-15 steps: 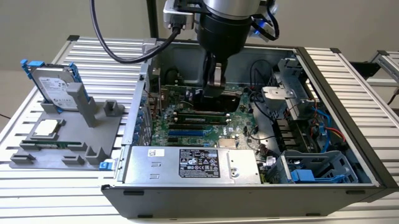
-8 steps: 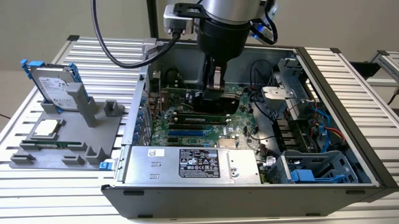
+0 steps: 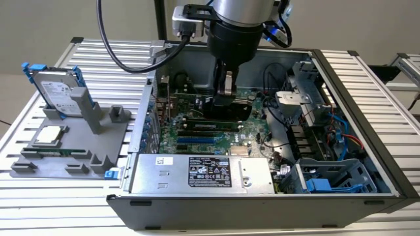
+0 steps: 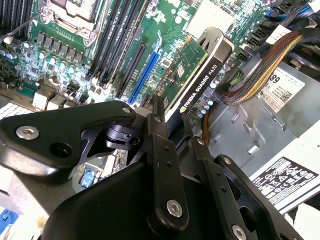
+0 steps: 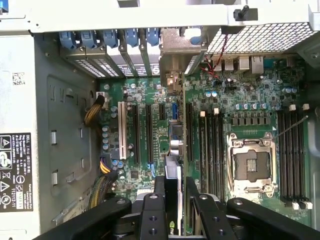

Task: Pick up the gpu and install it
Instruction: 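Insert the gpu into the slot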

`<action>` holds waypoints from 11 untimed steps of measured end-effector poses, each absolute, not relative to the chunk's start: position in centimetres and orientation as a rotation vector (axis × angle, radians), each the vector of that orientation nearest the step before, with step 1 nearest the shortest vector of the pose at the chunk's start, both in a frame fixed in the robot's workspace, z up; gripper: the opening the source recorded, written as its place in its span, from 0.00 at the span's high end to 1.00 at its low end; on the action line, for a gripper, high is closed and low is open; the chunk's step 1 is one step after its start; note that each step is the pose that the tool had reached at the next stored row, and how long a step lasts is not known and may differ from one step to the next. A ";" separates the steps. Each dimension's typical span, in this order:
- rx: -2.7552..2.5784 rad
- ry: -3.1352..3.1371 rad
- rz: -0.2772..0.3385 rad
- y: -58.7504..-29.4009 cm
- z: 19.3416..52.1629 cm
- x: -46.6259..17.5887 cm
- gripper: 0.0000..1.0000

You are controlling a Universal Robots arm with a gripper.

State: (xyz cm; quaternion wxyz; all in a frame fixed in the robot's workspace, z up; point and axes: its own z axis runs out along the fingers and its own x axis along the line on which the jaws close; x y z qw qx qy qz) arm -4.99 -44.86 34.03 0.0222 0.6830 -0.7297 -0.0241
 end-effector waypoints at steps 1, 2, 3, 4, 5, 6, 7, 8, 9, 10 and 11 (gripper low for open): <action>2.116 -2.261 -0.075 -44.9 34.0 -5.0 1.00; 2.116 -2.261 -0.075 -44.9 33.9 -5.0 1.00; 2.116 -2.261 -0.075 -44.9 33.9 -5.0 1.00; 2.116 -2.261 -0.075 -44.9 33.8 -5.0 1.00; 2.116 -2.260 -0.075 -44.9 33.8 -5.0 1.00; 2.116 -2.260 -0.075 -44.9 33.8 -5.0 1.00; 2.116 -2.261 -0.075 -44.9 33.7 -5.0 1.00; 2.116 -2.261 -0.075 -44.9 33.6 -5.0 1.00; 2.116 -2.261 -0.074 -44.9 33.5 -5.0 1.00; 2.116 -2.261 -0.074 -44.9 33.4 -5.0 1.00; 2.117 -2.261 -0.073 -44.9 33.3 -5.0 1.00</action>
